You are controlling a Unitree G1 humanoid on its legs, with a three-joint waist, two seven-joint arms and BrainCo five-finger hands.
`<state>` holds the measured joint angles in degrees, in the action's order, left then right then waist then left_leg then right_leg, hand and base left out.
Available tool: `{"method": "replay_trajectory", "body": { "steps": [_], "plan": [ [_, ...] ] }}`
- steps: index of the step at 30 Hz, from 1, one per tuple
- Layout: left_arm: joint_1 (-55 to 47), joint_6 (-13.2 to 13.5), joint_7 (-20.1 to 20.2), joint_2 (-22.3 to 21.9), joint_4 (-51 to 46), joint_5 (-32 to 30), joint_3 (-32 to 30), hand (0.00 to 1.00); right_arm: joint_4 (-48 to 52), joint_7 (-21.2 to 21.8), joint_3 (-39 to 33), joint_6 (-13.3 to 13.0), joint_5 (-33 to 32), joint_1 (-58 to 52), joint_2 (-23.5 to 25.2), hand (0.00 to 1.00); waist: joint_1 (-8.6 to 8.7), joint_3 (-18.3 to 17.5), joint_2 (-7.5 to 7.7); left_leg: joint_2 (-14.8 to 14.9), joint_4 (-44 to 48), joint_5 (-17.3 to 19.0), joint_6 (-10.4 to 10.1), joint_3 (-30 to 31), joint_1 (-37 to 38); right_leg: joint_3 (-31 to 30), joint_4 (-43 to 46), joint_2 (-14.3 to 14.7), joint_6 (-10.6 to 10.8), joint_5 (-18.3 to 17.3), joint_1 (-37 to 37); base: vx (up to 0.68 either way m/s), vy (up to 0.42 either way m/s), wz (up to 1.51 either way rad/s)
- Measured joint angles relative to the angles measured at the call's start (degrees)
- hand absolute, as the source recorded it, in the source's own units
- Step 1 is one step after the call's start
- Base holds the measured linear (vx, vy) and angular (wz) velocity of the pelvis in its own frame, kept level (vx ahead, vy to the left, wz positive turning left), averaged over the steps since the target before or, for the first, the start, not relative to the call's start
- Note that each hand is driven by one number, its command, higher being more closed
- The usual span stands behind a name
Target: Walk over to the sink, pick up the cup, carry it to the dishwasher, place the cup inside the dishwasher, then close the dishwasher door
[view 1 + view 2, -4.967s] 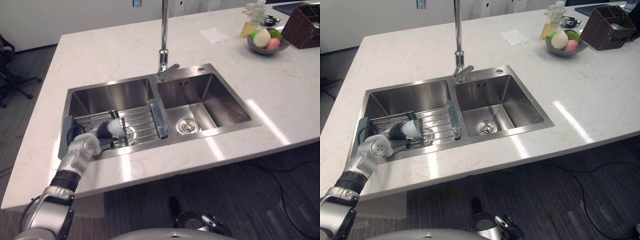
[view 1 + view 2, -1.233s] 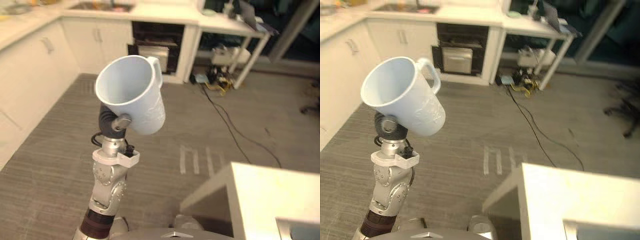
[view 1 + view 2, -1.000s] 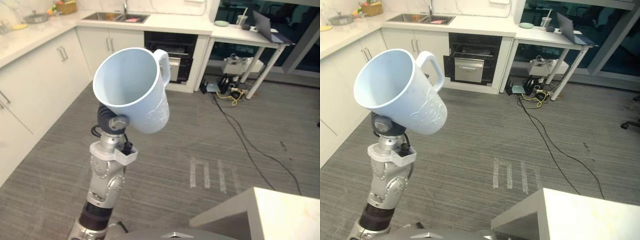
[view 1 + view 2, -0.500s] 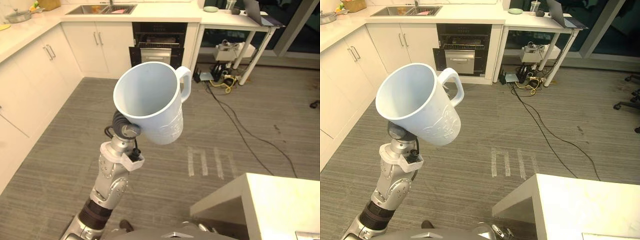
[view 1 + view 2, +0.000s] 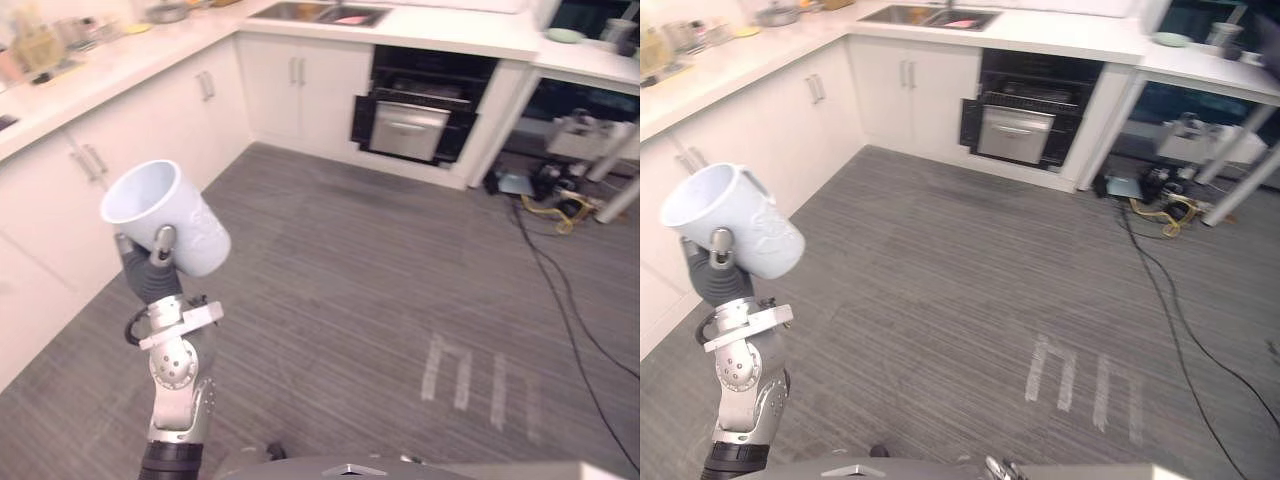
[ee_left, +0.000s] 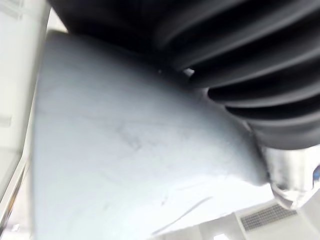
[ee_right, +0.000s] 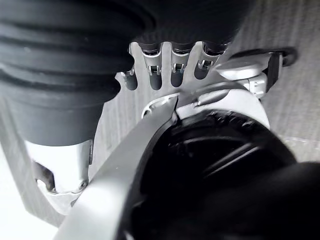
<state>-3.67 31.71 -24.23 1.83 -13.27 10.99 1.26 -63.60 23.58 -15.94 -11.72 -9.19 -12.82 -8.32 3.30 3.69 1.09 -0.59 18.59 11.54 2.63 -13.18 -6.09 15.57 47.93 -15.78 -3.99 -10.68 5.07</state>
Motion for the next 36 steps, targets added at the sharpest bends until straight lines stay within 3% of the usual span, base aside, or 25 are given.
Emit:
{"method": "replay_trajectory", "body": {
  "steps": [1,2,3,6,7,9,10,12,13,14,15,16,19,20,22,23,24,26,27,29,31,32,33,34,36],
  "plan": [
    [0.02,0.0,-0.98,-0.04,-0.02,-0.05,-0.19,1.0,0.05,0.14,0.0,-0.51,-0.11,0.0,-0.09,0.0,0.12,0.28,-0.46,-0.03,-0.2,0.47,0.12,1.0,1.0,-1.35,4.22,-0.07,0.53,1.98,1.58,0.31,0.041,0.62],
    [0.2,0.11,-2.83,-0.05,-0.05,-0.49,-1.17,1.0,0.03,0.45,-0.14,-1.17,-0.37,0.03,0.65,0.0,0.2,0.32,0.0,-0.01,-0.53,1.41,0.14,2.55,2.96,-4.37,9.55,1.1,1.83,-1.33,4.87,0.38,0.008,0.6],
    [0.2,0.18,-4.3,0.19,0.17,-0.85,-1.29,1.0,0.08,1.0,-0.35,-1.8,-0.72,0.04,1.68,0.0,0.5,0.43,1.05,0.08,-1.37,1.78,0.14,4.03,4.47,-5.99,8.98,3.16,2.82,-4.59,7.42,0.38,-0.016,0.64],
    [0.28,-0.1,-4.75,-0.02,1.61,-1.11,-0.98,1.0,0.04,1.44,-1.24,-2.72,-1.1,0.3,3.45,0.0,1.84,0.74,1.38,1.22,-2.03,3.0,-1.31,7.11,6.52,-7.45,-3.16,7.78,4.51,-7.97,12.53,0.38,-0.086,0.6],
    [0.75,-0.14,-5.18,-0.39,2.27,-1.1,-0.73,1.0,0.97,1.48,-1.13,-2.82,-1.79,0.66,3.65,0.0,1.79,1.42,0.52,2.47,-2.88,4.18,-2.3,7.33,8.93,-8.75,-12.7,10.4,4.75,-6.46,14.71,0.42,-0.111,0.18],
    [1.65,-0.14,-5.28,-0.46,2.76,-1.11,-0.31,1.0,2.72,1.73,-1.26,-2.61,-1.78,0.44,3.66,0.0,1.85,2.27,-0.95,4.27,-3.2,5.54,-3.31,7.55,10.81,-10.12,-20.24,12.61,4.99,-3.09,15.87,0.43,-0.142,0.05],
    [2.87,-0.03,-5.21,-0.44,2.59,-1.11,0.82,1.0,5.26,2.3,-0.91,-1.94,-1.7,-0.06,3.16,0.0,2.16,3.05,-2.49,6.82,-2.65,8.09,-4.78,7.89,12.79,-13.65,-29.51,14.98,5.51,2.88,17.46,0.51,-0.204,0.09],
    [3.41,0.32,-4.77,-0.2,2.56,-1.12,2.14,1.0,6.69,2.39,-0.45,-1.43,-1.71,-0.74,3.33,0.0,2.5,3.18,-2.3,8.54,-1.33,11.9,-7.1,8.36,15.38,-17.17,-37.13,14.87,6.91,7.39,18.35,0.6,-0.307,0.22],
    [3.11,0.51,-3.99,0.4,2.65,-1.14,2.27,1.0,7.13,2.39,0.45,-0.69,-1.6,-1.44,3.72,0.0,2.95,3.08,-0.4,8.67,0.51,14.89,-7.98,8.63,17.5,-17.11,-38.26,13.49,8.88,9.42,17.51,0.57,-0.332,0.22],
    [2.52,0.48,-3.65,-0.2,2.71,-1.09,2.52,1.0,7.39,2.6,0.42,-0.38,-1.6,-1.4,3.69,0.0,2.76,3.64,-1.69,10.27,1.92,16.26,-8.08,8.96,18.64,-15.77,-35.51,14.3,9.07,12.87,17.54,0.57,-0.35,0.28],
    [1.69,0.5,-2.73,-0.75,2.72,-1.1,3.26,1.0,7.85,2.91,0.44,-0.34,-0.46,-1.78,2.94,0.0,3.0,4.35,-3.04,12.12,4.7,16.11,-7.38,9.73,19.39,-14.3,-30.56,15.47,7.46,15.09,17.72,0.46,-0.279,0.24],
    [1.7,0.63,-2.15,-0.87,2.72,-1.1,3.56,1.0,8.37,2.96,0.31,-0.23,-0.27,-1.99,2.99,0.0,3.04,4.41,-3.1,12.45,5.44,15.31,-6.8,10.4,19.72,-14.11,-28.14,15.74,6.85,15.53,18.03,0.54,-0.362,0.36],
    [1.69,3.2,0.04,-2.57,2.62,-0.94,3.46,1.0,8.82,3.72,0.65,1.56,-0.07,-2.33,2.71,0.0,2.85,4.34,-3.33,14.27,8.64,8.39,-6.38,12.08,21.33,-12.08,-17.0,17.19,4.41,7.57,19.17,0.51,-0.337,0.12],
    [1.59,3.43,1.13,-2.94,2.57,-0.17,3.82,1.0,9.17,3.77,1.03,1.92,-0.05,-2.38,2.73,0.0,2.95,4.04,-3.23,14.77,12.93,4.03,-5.82,12.77,19.97,-11.54,-15.15,17.59,3.6,4.58,18.53,0.43,-0.283,0.05],
    [1.03,3.44,2.72,-4.89,2.57,0.13,4.03,1.0,10.24,3.94,1.08,1.93,-0.03,-3.12,1.75,0.0,2.78,4.03,-5.05,17.89,25.6,-8.93,-7.29,13.56,13.45,-10.23,-17.73,20.21,2.53,2.14,14.5,0.54,-0.262,-0.03],
    [-0.27,3.39,3.76,-5.22,2.61,0.14,4.22,1.0,11.67,3.8,1.15,1.9,-0.7,-3.77,1.17,0.0,2.24,3.99,-5.86,20.12,34.94,-19.48,-7.44,13.95,7.51,-10.55,-22.69,22.08,1.61,2.43,10.08,0.47,-0.08,-0.14],
    [-0.4,3.2,4.9,-5.54,2.63,0.1,4.29,1.0,12.12,3.7,1.18,1.88,-2.28,-4.01,1.27,0.0,1.4,3.87,-6.31,19.76,46.36,-14.1,-6.88,14.04,-0.11,-11.17,-26.32,22.94,0.2,3.13,6.22,0.47,-0.083,-0.15],
    [-0.39,3.24,5.68,-5.19,2.59,0.1,4.27,1.0,12.1,3.77,1.16,1.55,-3.31,-4.95,1.62,0.0,-0.01,4.15,-5.03,18.18,51.23,-6.74,-4.19,11.33,-6.08,-11.69,-30.67,23.17,-1.25,3.64,1.19,0.45,-0.108,-0.24],
    [-0.24,3.33,5.87,-5.18,2.15,0.11,4.38,1.0,12.47,3.88,1.25,0.43,-4.03,-4.85,2.15,0.0,-1.81,3.84,-4.28,16.33,46.45,-0.76,-3.16,7.99,-9.11,-13.07,-34.24,23.04,-0.98,4.19,-3.25,0.47,-0.093,-0.41],
    [-0.28,3.31,6.08,-5.12,0.62,0.13,4.36,1.0,13.7,3.93,1.66,-0.84,-3.97,-3.55,2.24,0.0,-3.05,3.35,-3.58,14.13,34.11,3.97,-2.07,5.16,-10.29,-15.48,-36.89,22.77,-0.67,4.09,-6.9,0.52,-0.028,-0.61],
    [0.07,3.3,6.16,-5.04,-0.22,0.13,4.36,1.0,14.86,3.91,2.46,-1.14,-3.94,-1.29,2.39,0.0,-3.56,2.9,-2.7,10.36,18.7,4.42,-2.0,5.47,-10.77,-18.23,-36.81,21.97,1.29,2.81,-7.75,0.51,0.063,-0.62],
    [0.07,2.97,6.21,-5.02,-0.21,0.14,5.2,1.0,15.42,3.91,2.85,-1.14,-3.94,-0.66,3.04,0.0,-3.55,2.29,-2.21,7.83,7.58,-0.31,-1.87,5.85,-10.23,-19.17,-36.0,21.35,3.04,1.41,-8.07,0.47,0.134,-0.42],
    [-0.17,2.6,6.34,-4.92,-0.44,0.17,6.05,1.0,15.32,3.81,2.88,-1.08,-3.94,-0.48,3.18,0.0,-3.92,1.97,-2.0,6.47,1.95,-8.18,-3.37,7.1,-8.6,-20.2,-34.56,21.33,3.8,-0.39,-8.48,0.56,0.135,-0.44],
    [-1.03,2.11,6.76,-4.04,-0.86,0.25,6.53,1.0,14.93,3.77,3.99,-0.8,-3.96,-0.64,5.09,0.0,-4.05,0.75,1.13,4.71,0.12,-8.14,-3.37,5.68,-6.15,-21.39,-33.08,19.73,3.99,-2.29,-8.85,0.47,0.099,-0.25],
    [-1.03,1.82,7.2,-3.83,-1.63,1.53,7.4,1.0,14.11,3.77,4.33,-0.84,-4.12,-0.63,7.4,0.0,-3.39,-0.08,2.62,4.73,-0.08,-7.47,-2.36,6.09,-5.7,-21.46,-30.97,19.06,4.5,-2.36,-7.85,0.39,0.079,0.03]
  ]
}}
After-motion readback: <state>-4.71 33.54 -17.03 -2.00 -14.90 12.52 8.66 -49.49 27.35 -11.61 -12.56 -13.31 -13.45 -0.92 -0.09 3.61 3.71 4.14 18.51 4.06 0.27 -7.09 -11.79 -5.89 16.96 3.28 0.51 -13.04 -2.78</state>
